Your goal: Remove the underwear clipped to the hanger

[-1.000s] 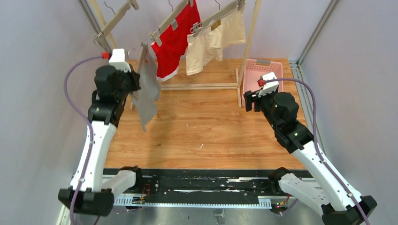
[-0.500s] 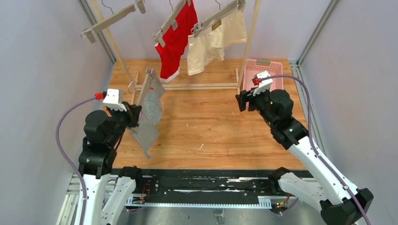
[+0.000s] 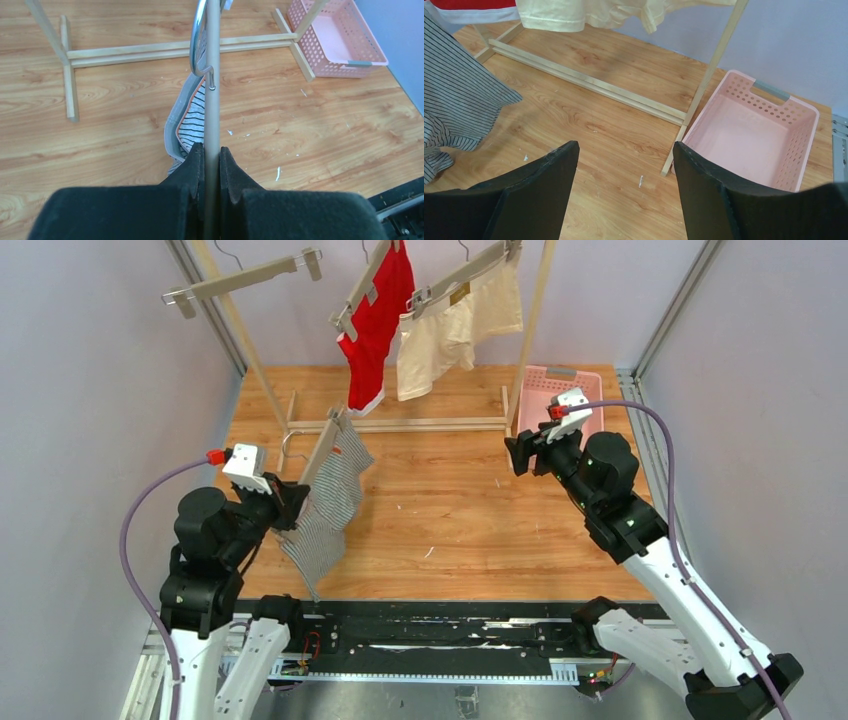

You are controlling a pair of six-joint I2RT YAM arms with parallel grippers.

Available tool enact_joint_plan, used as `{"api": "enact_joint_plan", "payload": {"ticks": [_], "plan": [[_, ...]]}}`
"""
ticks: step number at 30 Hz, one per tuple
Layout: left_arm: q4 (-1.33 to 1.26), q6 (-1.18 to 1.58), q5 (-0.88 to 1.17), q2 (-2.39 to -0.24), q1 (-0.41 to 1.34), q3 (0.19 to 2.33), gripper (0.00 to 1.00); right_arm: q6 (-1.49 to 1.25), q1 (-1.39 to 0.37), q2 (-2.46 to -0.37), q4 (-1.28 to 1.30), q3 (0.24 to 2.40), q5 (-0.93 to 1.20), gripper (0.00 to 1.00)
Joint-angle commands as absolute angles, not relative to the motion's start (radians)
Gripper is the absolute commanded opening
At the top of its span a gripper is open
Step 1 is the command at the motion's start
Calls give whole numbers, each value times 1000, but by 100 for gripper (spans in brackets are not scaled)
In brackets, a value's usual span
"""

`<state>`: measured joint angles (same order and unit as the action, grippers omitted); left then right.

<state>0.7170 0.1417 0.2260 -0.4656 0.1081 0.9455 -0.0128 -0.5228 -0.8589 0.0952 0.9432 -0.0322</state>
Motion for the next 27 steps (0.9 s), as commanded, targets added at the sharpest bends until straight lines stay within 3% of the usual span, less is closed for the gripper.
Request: {"api": "enact_joint_plan", "payload": {"ticks": [1, 7, 17, 27], "plan": [[716, 143, 272, -448, 113, 997, 0, -41, -540, -855, 91, 977, -10, 70], [722, 150, 303, -449, 113, 975, 0, -23, -540, -828, 118, 977, -15, 70], [919, 95, 367, -533, 113, 1138, 0, -39, -541, -770, 115, 904, -56, 71], [902, 69, 371, -556, 113, 1043, 0, -28, -541, -841, 96, 929, -49, 74]]}}
